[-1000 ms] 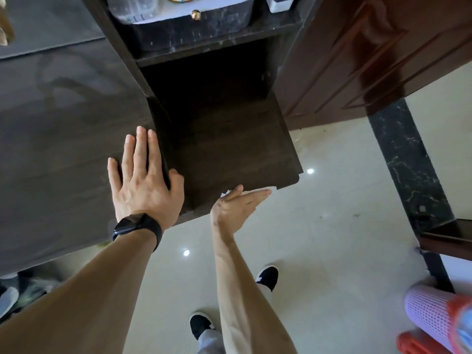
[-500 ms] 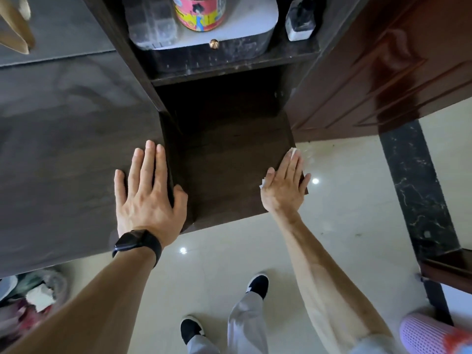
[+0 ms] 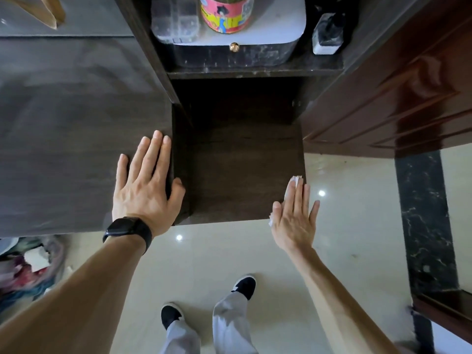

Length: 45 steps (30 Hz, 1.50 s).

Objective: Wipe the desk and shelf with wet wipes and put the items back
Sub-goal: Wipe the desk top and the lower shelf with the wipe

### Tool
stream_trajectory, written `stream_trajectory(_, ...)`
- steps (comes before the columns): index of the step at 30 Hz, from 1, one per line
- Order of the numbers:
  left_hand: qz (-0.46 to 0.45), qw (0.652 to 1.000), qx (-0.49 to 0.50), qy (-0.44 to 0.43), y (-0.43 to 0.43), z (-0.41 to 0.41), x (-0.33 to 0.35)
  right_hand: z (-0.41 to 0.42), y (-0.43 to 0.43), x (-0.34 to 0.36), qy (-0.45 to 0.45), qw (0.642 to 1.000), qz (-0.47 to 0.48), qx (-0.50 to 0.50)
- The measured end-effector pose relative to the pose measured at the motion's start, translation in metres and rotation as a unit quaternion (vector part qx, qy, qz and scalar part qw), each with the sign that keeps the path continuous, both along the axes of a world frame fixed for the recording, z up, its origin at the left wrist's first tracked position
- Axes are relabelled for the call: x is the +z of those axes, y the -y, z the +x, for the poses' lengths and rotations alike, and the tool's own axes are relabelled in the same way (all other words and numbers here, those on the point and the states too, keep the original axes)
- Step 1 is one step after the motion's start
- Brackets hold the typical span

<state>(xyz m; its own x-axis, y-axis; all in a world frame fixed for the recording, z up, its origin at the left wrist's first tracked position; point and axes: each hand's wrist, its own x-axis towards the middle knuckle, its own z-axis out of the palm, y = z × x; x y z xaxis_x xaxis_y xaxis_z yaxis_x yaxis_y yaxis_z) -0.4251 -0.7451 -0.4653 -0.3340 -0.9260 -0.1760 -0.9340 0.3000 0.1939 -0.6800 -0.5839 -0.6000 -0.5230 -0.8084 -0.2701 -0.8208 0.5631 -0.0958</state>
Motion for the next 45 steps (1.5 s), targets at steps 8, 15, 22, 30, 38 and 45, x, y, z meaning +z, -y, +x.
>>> stream_trajectory(8, -0.014, 1.000, -0.006, -0.007, 0.000, 0.002, -0.004, -0.001, 0.068, -0.006, 0.014, 0.996, -0.004, -0.083)
stream_trajectory(15, -0.029, 1.000, -0.006, -0.004, -0.002, 0.005, -0.008, 0.131, 0.063, -0.006, 0.059, 0.980, -0.051, 0.183)
stream_trajectory(22, -0.028, 0.999, -0.011, -0.027, -0.005, 0.005, -0.010, 0.071, 0.006, -0.009, 0.003, 0.989, -0.050, 0.136)
stream_trajectory(30, -0.040, 0.998, -0.029, -0.038, -0.003, 0.009, -0.018, 0.090, 0.037, -0.010, 0.011, 0.978, -0.092, -0.188)
stream_trajectory(38, -0.062, 0.996, -0.046, -0.044, -0.003, 0.011, -0.021, 0.253, 0.016, -0.015, 0.082, 0.973, -0.150, -0.153)
stream_trajectory(45, -0.068, 0.996, -0.049, -0.036, -0.001, 0.010, -0.027, 0.306, 0.030, -0.020, 0.059, 0.953, -0.212, -0.207)
